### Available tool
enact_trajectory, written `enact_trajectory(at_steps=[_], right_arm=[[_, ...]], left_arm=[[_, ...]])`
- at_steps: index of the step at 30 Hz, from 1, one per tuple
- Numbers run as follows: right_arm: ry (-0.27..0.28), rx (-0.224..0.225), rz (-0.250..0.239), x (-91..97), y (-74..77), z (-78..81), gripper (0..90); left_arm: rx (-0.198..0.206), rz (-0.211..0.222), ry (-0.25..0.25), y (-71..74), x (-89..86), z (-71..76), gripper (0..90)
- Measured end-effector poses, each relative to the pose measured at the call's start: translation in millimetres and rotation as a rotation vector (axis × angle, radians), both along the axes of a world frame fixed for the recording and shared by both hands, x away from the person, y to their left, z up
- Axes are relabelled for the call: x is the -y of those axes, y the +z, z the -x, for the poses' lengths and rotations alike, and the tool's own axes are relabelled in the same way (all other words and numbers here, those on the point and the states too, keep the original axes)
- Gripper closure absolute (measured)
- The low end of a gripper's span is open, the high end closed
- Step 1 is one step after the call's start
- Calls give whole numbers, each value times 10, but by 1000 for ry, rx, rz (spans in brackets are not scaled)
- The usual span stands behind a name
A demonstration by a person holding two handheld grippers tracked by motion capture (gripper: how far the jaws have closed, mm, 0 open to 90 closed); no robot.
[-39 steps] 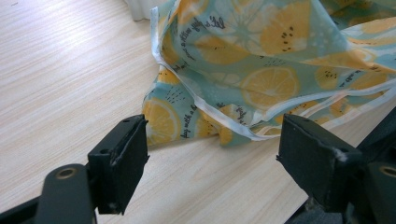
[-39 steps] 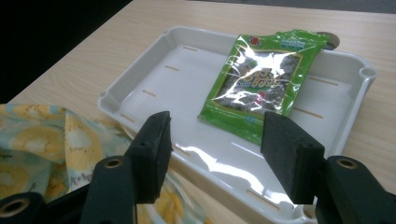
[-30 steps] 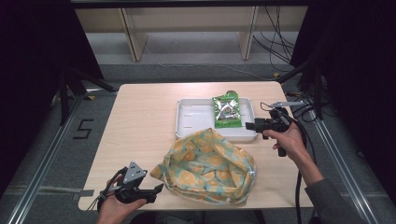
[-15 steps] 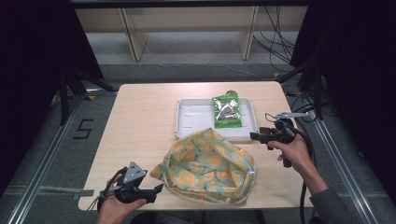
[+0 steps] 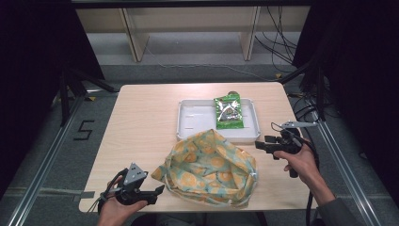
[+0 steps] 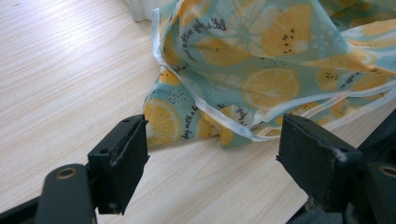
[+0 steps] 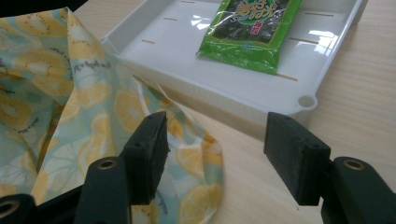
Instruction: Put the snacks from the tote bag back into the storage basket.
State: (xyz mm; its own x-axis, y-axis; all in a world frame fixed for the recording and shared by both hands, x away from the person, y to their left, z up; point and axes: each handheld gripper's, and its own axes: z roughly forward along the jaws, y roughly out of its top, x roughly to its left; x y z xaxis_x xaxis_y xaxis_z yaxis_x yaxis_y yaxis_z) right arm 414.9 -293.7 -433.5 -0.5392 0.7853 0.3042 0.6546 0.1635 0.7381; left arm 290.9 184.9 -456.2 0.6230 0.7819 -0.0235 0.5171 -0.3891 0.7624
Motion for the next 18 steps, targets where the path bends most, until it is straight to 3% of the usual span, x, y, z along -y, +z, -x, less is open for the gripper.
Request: enact_trajectory(at_steps=[2, 4, 5, 6, 7, 8, 10, 11, 14, 16, 17, 18], right_arm=[[17, 24, 18, 36, -18, 14, 408], [2, -12, 6, 34, -14, 65, 407], [6, 19, 12, 47, -38, 62, 406], [10, 14, 23, 65, -37, 72, 405], [-3, -7, 1, 53, -37, 100, 403], [10, 16, 13, 84, -46, 99, 402], [-8, -7, -1, 81, -49, 135, 400], [8, 15, 11, 110, -55, 133, 400], [6, 26, 20, 134, -72, 165, 396], [-12, -14, 1, 131, -53, 218, 393], [3, 18, 8, 150, -71, 209, 392], [-4, 13, -4, 155, -68, 236, 390]], left_arm=[[0, 0, 1, 0, 1, 1, 236], [0, -1, 1, 0, 1, 0, 236], [0, 0, 0, 0, 1, 1, 236], [3, 6, 1, -4, 3, -1, 236], [4, 7, 1, -4, 2, -1, 236], [4, 5, 0, -3, 1, -1, 236], [4, 5, 1, -3, 1, -1, 236], [4, 5, 0, -2, 1, -1, 236], [4, 5, 1, -2, 1, -1, 236], [4, 5, 1, -2, 1, -2, 236], [5, 5, 0, -2, 1, -2, 236], [5, 5, 0, -2, 1, -1, 236]])
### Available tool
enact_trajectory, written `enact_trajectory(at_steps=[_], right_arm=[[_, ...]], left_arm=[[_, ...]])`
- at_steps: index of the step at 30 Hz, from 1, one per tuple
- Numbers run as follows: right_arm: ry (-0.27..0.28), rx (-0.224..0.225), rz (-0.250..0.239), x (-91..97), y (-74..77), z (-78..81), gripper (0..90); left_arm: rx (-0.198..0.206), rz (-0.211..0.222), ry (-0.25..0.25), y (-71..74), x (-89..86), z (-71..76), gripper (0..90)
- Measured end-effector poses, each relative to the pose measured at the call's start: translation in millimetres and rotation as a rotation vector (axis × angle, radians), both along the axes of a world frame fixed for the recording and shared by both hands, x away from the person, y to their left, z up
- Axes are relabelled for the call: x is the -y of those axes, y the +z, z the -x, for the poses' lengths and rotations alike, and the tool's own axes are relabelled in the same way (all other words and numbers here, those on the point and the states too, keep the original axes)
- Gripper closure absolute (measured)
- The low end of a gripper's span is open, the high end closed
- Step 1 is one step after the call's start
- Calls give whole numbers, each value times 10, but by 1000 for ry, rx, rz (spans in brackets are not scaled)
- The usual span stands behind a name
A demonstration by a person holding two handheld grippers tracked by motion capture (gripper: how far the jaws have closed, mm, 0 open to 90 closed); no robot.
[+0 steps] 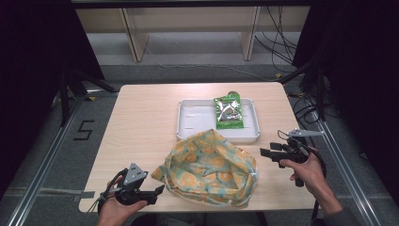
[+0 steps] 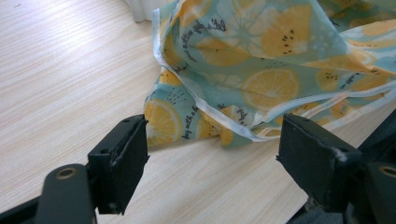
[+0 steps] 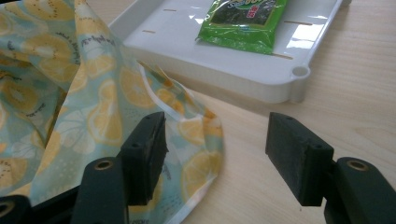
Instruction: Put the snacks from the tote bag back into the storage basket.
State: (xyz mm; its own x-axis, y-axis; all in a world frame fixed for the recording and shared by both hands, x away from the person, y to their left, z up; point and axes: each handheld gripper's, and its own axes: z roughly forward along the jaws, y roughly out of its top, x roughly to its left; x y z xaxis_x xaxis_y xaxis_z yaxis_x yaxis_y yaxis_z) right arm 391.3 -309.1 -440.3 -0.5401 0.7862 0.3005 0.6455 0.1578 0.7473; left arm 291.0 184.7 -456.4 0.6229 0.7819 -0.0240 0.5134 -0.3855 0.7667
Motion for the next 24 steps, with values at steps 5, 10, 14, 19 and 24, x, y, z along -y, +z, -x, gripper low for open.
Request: enact_trajectory(at_steps=[5, 10, 14, 19, 24], right_arm=[[-15, -17, 3, 9, -19, 71, 383], [-11, -20, 5, 20, -42, 123, 377], [-10, -27, 13, 33, -48, 160, 374], [-7, -23, -11, 47, -60, 236, 369], [1, -2, 3, 92, -82, 332, 367]], left_arm=[[1, -2, 0, 1, 1, 0, 236], [-2, -18, -11, 8, -10, -2, 236], [-8, -50, -27, 25, -31, -2, 236], [-2, -50, -24, 27, -30, 1, 236], [-2, -50, -27, 28, -30, 0, 236]])
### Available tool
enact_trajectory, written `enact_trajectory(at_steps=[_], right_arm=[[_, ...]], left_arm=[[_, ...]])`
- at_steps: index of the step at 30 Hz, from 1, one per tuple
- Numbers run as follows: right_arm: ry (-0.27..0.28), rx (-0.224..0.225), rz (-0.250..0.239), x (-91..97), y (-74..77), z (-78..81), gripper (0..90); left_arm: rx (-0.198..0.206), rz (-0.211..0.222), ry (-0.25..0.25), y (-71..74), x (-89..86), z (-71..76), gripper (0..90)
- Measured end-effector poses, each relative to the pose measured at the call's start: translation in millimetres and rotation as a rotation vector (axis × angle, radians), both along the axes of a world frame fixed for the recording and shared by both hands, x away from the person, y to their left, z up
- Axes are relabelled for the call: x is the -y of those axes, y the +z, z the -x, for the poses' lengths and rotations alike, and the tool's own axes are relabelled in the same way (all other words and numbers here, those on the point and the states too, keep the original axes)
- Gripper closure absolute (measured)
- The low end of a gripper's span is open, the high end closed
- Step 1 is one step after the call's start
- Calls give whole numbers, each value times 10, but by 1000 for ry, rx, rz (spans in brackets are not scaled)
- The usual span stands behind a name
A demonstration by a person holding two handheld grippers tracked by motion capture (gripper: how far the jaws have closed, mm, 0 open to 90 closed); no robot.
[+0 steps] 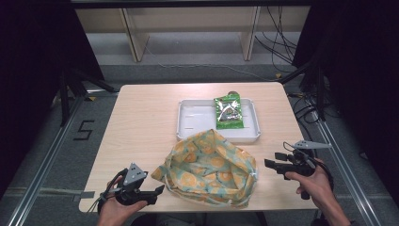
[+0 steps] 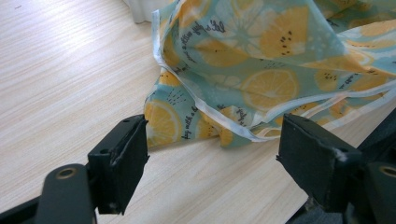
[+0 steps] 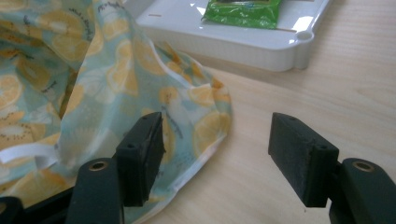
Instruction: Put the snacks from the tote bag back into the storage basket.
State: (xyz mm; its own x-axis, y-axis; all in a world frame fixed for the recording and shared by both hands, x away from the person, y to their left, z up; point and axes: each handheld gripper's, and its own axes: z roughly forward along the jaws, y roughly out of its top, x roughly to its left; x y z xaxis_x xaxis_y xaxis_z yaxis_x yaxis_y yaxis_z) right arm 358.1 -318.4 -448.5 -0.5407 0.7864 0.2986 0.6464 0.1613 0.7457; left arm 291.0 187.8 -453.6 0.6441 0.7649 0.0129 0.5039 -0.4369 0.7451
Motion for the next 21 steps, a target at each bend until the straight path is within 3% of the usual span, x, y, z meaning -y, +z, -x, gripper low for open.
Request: enact_trajectory(at_steps=[3, 4, 5, 6, 8, 10, 12, 13, 14, 15, 17, 18, 19, 20, 21], right_arm=[[-10, -21, -6, -11, -13, 86, 364], [13, -11, 13, 9, -27, 89, 362], [-6, -32, 8, -10, -22, 132, 360], [7, 4, 35, 11, -34, 128, 360], [-4, -24, 8, -14, -36, 183, 360], [19, 5, 34, 10, -48, 199, 358], [0, -30, 19, -19, -43, 245, 358], [2, 2, 37, -7, -51, 253, 358], [20, -7, 41, 2, -51, 262, 357], [3, -36, 29, -17, -53, 292, 357], [18, -2, 50, 2, -72, 294, 354], [-2, -30, 46, -17, -72, 320, 351], [1, -31, 50, -10, -68, 335, 351], [22, -4, 47, 6, -81, 333, 350], [1, -29, 42, -10, -71, 368, 349]], left_arm=[[0, -2, 0, 0, -2, -1, 236], [3, 31, 16, -13, 19, 4, 236], [6, 50, 29, -21, 32, 7, 236], [5, 41, 26, -18, 26, 7, 236], [6, 51, 29, -23, 34, 9, 236], [5, 39, 25, -19, 28, 8, 236], [5, 53, 31, -22, 36, 11, 236], [6, 52, 30, -22, 35, 10, 236], [6, 41, 25, -19, 27, 7, 236], [8, 37, 29, -18, 27, 8, 236], [9, 38, 28, -19, 27, 8, 236], [6, 39, 23, -18, 25, 5, 236], [6, 39, 23, -18, 25, 5, 236], [11, 38, 29, -20, 28, 8, 236], [9, 38, 29, -19, 28, 8, 236]])
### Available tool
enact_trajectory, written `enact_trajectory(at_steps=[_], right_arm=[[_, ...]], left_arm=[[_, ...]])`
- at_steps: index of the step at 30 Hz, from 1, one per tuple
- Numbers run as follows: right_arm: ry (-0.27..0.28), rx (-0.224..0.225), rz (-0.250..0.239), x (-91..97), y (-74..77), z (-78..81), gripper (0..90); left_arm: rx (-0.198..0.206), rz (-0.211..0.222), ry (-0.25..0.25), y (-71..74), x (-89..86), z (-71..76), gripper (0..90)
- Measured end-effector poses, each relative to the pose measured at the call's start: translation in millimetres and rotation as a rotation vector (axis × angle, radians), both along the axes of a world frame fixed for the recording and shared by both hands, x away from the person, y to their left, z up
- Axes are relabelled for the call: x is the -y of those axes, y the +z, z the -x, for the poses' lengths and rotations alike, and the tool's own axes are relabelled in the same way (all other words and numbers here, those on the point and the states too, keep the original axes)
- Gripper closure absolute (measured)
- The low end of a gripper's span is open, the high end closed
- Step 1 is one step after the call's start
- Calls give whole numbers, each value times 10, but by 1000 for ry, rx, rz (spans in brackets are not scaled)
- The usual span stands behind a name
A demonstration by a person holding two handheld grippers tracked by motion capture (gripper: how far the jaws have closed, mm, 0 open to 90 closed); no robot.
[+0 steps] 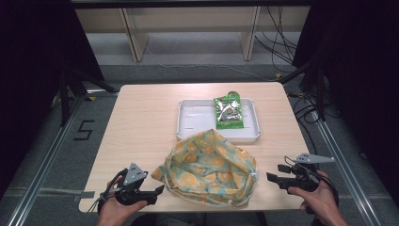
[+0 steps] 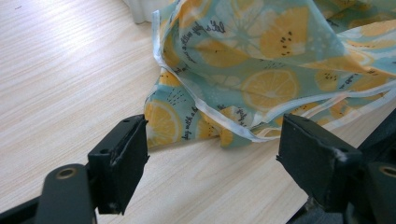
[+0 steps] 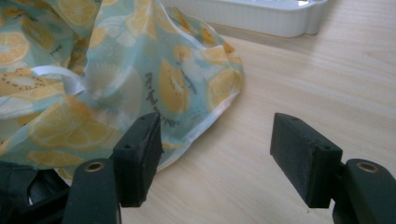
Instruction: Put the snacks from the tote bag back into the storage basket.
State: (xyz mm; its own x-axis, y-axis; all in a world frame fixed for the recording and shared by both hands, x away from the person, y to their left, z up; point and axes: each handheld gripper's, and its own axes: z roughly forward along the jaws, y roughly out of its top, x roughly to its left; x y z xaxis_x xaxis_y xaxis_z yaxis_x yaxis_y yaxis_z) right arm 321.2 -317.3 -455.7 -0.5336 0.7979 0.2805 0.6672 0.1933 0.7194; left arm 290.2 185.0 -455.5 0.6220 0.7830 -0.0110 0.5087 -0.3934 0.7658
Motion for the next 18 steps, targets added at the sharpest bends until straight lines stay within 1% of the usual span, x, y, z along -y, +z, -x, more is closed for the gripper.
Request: enact_trajectory(at_steps=[1, 2, 3, 4, 5, 6, 7, 8, 9, 10, 12, 13, 14, 15, 16, 18], right_arm=[[7, 9, 4, 6, -8, 12, 349], [8, -10, 7, -3, -19, 40, 348], [21, 1, 22, 8, -22, 37, 348], [14, -3, 9, -3, -26, 65, 348], [27, 21, 36, 14, -26, 59, 348], [20, -5, 12, -4, -32, 82, 347], [12, -12, 15, -11, -30, 96, 346], [21, -5, 19, -6, -35, 91, 346], [33, 27, 36, 17, -35, 81, 346], [24, 27, 41, 23, -26, 85, 345], [26, 12, 35, 32, -22, 85, 341], [9, -8, 19, 20, -18, 99, 339], [6, -7, 19, 23, -16, 101, 339], [10, 3, 11, 25, -27, 97, 339], [7, -10, 16, 26, -13, 102, 339], [6, -8, 16, 28, -13, 100, 338]], left_arm=[[-4, 1, -4, 0, -1, -1, 236], [-4, 1, -4, 1, 0, -1, 236], [-4, 3, -3, 0, 1, 0, 236], [-4, 2, -3, 1, 1, 1, 236], [-4, 2, -4, 0, -1, 0, 236], [-2, 0, 1, -1, 1, 1, 236], [0, 0, 0, -2, 0, -1, 236], [0, -1, 0, -2, -1, -2, 236], [0, 0, 1, -2, 1, 0, 236], [-2, -1, 1, 0, 1, 1, 236], [-4, 1, -3, 0, 1, -1, 236], [-4, 1, -2, 0, 2, 0, 236], [-5, 1, -2, -1, 2, 0, 236], [-5, 0, -3, -2, 1, -1, 236], [-5, 0, -2, -1, 0, -1, 236], [-5, 0, -3, -1, 0, -2, 236]])
